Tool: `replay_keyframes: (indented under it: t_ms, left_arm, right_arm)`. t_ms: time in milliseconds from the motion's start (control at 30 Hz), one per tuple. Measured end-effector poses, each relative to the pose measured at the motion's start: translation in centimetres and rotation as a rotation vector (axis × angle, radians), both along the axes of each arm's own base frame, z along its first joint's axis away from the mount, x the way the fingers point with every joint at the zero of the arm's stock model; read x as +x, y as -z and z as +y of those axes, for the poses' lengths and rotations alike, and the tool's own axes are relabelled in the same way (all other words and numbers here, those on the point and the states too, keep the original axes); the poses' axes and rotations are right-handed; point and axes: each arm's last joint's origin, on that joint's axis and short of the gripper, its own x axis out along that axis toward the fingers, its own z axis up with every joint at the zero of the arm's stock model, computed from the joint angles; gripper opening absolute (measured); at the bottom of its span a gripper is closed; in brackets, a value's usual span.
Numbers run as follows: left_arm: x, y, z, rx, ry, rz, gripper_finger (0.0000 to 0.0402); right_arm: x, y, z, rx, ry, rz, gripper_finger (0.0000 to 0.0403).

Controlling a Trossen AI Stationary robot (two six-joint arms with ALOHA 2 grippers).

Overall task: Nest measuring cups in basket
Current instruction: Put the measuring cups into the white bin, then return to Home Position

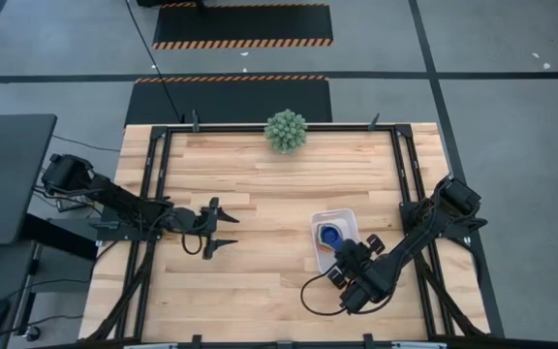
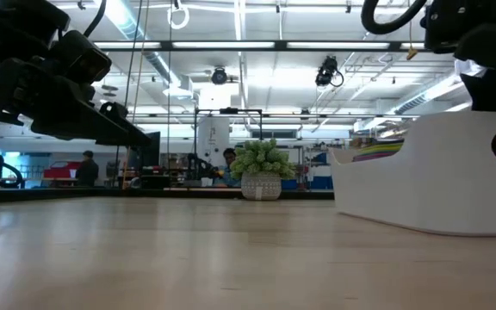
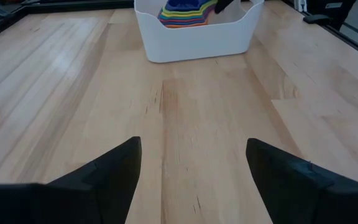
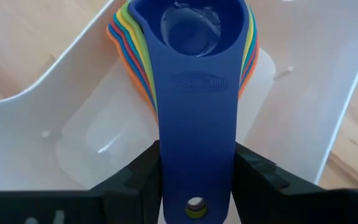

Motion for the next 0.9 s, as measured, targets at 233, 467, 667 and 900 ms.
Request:
replay_keyframes:
  t_ms: [233, 467, 667, 900]
  left_arm:
    - [0.0, 0.0, 0.0, -0.002, -0.001, -0.002, 0.0295]
    - [0.0, -0.1, 0.0, -0.015, 0.008, -0.006, 0.0295]
    - [0.0, -0.1, -0.1, -0.037, 0.019, -0.006, 0.0295]
    - [0.1, -0.4, -0.1, -0.046, 0.018, -0.034, 0.0295]
  right_arm:
    - [-0.1, 0.0, 0.1, 0.033, 0.018, 0.02, 0.0192]
    - [-0.3, -0.8, -0.2, 0.03, 0.015, -0.007, 0.0212]
    - [-0.8, -2.9, -0.7, 0.049, -0.003, -0.056, 0.0225]
    - [-1.4, -5.9, -1.6, -0.002, -0.102, -0.164, 0.0228]
